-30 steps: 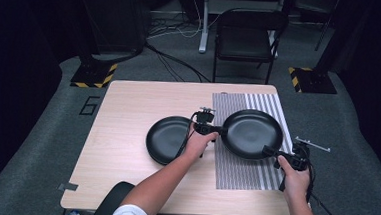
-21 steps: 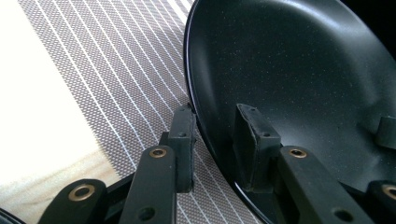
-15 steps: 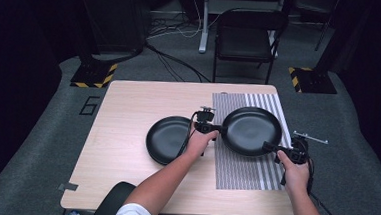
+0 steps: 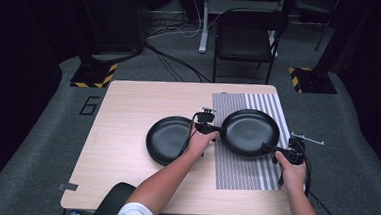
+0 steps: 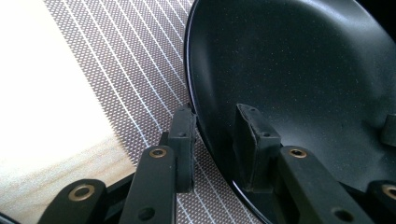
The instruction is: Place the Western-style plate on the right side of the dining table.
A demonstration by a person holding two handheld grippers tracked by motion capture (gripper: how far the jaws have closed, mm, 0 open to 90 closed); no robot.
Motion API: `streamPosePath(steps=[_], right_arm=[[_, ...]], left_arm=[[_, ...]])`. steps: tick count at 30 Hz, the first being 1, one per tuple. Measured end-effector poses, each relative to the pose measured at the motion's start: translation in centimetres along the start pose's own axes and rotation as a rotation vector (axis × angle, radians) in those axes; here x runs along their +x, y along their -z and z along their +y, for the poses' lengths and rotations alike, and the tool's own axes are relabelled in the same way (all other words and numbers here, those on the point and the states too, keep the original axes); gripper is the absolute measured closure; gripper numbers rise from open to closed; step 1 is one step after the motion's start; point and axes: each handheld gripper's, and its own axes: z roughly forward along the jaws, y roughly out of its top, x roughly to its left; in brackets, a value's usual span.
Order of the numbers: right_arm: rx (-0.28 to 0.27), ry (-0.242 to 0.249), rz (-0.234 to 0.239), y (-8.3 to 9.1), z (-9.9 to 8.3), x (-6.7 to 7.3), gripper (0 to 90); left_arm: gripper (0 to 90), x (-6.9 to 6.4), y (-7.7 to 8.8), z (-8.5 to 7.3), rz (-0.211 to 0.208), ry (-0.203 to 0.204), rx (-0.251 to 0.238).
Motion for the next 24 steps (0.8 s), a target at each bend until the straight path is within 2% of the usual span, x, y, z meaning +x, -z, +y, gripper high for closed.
streamPosePath(steps=[6,24], right_arm=[[0.006,0.001,-0.008,-0.2,0.0,-0.5,63.6],[0.017,-0.026,-0.015,-0.3,-0.2,-1.2,63.9]], left_arm=[[68.6,-0.1,-0.6,-0.1,0.007,0.012,0.009],[68.1,-0.7,-1.5,-0.1,0.056,0.006,0.042]])
